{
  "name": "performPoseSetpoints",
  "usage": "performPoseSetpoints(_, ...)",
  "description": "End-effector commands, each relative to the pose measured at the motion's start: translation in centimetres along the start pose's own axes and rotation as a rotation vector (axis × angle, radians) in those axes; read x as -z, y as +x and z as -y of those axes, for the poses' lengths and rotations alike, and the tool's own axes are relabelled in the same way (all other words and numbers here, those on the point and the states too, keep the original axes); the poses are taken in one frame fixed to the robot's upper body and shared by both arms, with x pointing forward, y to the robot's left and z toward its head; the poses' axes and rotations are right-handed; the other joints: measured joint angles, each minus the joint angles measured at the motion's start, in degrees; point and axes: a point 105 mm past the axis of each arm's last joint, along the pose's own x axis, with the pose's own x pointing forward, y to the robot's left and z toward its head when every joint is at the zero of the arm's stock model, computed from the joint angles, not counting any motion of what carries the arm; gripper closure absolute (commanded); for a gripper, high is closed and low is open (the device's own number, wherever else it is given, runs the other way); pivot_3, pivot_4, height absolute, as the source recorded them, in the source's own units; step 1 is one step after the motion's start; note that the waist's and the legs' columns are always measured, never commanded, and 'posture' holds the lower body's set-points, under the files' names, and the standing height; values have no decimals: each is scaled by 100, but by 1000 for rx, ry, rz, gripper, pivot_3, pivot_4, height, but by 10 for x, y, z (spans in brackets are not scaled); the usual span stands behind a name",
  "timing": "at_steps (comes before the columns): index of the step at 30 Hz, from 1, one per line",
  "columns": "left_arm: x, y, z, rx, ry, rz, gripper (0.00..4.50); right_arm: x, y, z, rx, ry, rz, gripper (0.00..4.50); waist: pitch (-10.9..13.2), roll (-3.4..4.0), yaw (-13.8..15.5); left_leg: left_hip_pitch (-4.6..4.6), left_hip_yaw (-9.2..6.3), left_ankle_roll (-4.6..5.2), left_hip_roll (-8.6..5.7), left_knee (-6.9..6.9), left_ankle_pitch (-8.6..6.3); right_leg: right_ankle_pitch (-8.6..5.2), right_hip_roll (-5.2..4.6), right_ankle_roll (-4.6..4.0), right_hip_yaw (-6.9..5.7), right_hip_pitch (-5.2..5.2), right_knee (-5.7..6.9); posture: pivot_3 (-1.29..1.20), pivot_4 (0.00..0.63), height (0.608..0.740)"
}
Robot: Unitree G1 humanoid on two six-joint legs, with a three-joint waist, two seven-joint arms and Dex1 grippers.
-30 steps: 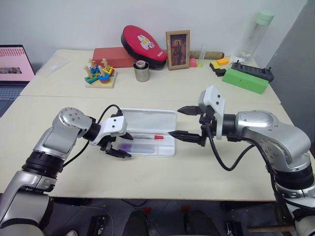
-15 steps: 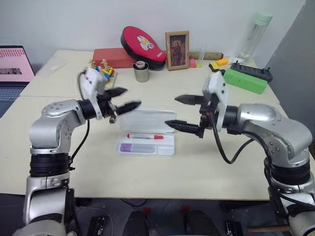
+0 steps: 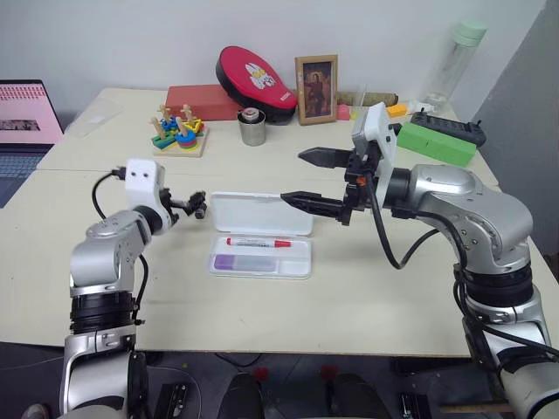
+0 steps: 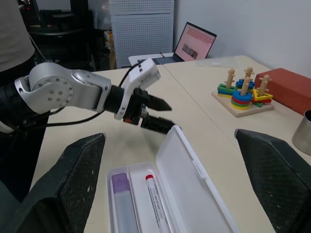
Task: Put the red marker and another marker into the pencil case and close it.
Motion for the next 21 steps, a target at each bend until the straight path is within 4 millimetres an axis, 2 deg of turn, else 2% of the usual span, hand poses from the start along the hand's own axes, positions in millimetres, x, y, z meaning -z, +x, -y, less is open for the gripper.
performPoseSetpoints(1, 1, 7, 0, 0, 50, -24, 27, -13, 1, -2, -11, -58, 37, 0, 0, 0, -1, 0, 0, 0, 0, 0, 0, 0, 0, 0, 0, 0, 0, 0, 150, 740)
performPoseSetpoints(5, 5, 15, 0, -4, 65, -39, 27, -13, 2, -4, -12, -57, 42, 0, 0, 0, -3, 0, 0, 0, 0, -1, 0, 0, 1, 1, 0, -1, 0, 0, 150, 740)
performPoseSetpoints(8, 2, 18, -2, -13, 70, -28, 488, -14, 1, -6, -17, -56, 50, 0, 0, -1, -6, -1, 0, 0, 0, -1, 0, 0, 0, 1, 0, -1, -1, 0, 150, 740)
performPoseSetpoints(21, -3, 23, -4, -25, 62, -4, 3060, -16, -1, -8, -17, -57, 54, 0, 0, -1, -9, -1, 0, 0, 0, -1, 0, 0, 0, 1, 0, -1, 0, 0, 150, 740)
